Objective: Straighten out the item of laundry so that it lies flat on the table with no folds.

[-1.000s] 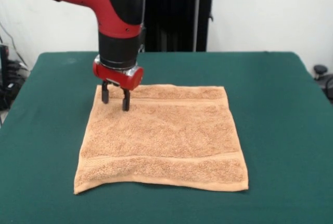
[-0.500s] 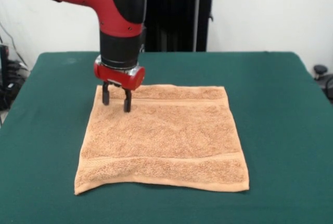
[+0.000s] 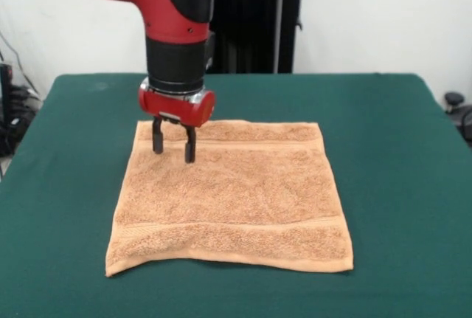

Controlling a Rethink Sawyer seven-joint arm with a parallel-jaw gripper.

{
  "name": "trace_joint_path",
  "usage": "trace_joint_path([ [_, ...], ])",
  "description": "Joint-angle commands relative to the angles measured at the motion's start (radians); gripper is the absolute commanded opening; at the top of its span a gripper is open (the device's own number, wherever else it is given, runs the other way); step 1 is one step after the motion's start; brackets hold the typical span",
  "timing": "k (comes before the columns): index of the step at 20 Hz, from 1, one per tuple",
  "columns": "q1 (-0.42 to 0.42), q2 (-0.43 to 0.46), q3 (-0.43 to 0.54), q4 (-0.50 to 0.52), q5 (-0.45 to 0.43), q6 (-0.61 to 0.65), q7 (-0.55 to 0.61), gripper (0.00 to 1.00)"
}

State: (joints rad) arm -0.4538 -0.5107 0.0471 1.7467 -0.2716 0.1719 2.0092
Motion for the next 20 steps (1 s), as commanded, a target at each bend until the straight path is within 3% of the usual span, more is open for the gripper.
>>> trace_joint_path([
  [1,0.052,-0.028,0.133,0.034,0.071,0.133,0.090,1.00],
  [8,0.061,-0.062,0.147,0.014,0.095,0.180,0.072,1.00],
  [20,0.043,-0.064,0.146,-0.080,0.063,0.237,0.007,1.00],
])
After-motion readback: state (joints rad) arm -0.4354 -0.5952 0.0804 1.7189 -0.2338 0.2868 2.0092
